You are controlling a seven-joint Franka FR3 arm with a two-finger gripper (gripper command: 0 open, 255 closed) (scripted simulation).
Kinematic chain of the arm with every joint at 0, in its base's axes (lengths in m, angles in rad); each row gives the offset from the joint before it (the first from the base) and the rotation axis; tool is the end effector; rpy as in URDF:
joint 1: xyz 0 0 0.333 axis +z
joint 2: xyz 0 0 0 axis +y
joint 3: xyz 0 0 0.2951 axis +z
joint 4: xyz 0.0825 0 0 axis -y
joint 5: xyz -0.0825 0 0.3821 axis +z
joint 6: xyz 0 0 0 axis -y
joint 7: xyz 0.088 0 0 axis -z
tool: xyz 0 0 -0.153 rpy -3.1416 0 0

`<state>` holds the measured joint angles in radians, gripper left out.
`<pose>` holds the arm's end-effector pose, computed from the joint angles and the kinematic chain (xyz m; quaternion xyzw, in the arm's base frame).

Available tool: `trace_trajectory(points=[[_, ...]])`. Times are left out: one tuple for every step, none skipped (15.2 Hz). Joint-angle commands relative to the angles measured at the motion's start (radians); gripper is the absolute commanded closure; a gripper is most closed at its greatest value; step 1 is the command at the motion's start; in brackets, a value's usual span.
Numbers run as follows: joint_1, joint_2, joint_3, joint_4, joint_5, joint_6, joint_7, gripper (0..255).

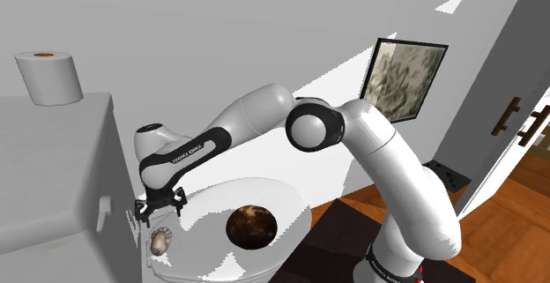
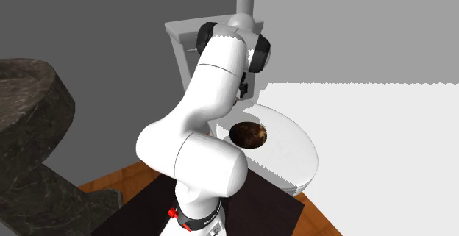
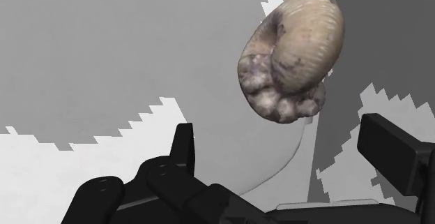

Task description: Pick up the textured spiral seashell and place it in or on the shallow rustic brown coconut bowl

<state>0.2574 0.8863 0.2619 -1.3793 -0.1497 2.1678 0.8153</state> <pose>0.6288 0.3180 0.1281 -0.9878 0.1458 0.0526 0.0124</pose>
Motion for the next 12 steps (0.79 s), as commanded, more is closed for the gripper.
trace_trajectory(points=[[0.011, 0.042, -0.003, 0.024, -0.003, 0.030, 0.007, 0], [0.012, 0.051, -0.004, 0.025, -0.005, 0.037, 0.008, 0], [0.014, 0.059, -0.005, 0.026, -0.007, 0.045, 0.009, 0], [0.015, 0.068, -0.006, 0.028, -0.008, 0.052, 0.009, 0], [0.016, 0.077, -0.008, 0.030, -0.009, 0.059, 0.010, 0], [0.018, 0.086, -0.009, 0.032, -0.011, 0.067, 0.010, 0], [0.019, 0.091, -0.010, 0.033, -0.011, 0.071, 0.011, 0], [0.019, 0.091, -0.010, 0.033, -0.011, 0.071, 0.011, 0], [0.019, 0.091, -0.010, 0.033, -0.011, 0.071, 0.011, 0], [0.019, 0.091, -0.010, 0.033, -0.011, 0.071, 0.011, 0], [0.019, 0.091, -0.010, 0.033, -0.011, 0.071, 0.010, 0], [0.019, 0.091, -0.010, 0.033, -0.011, 0.071, 0.010, 0]])
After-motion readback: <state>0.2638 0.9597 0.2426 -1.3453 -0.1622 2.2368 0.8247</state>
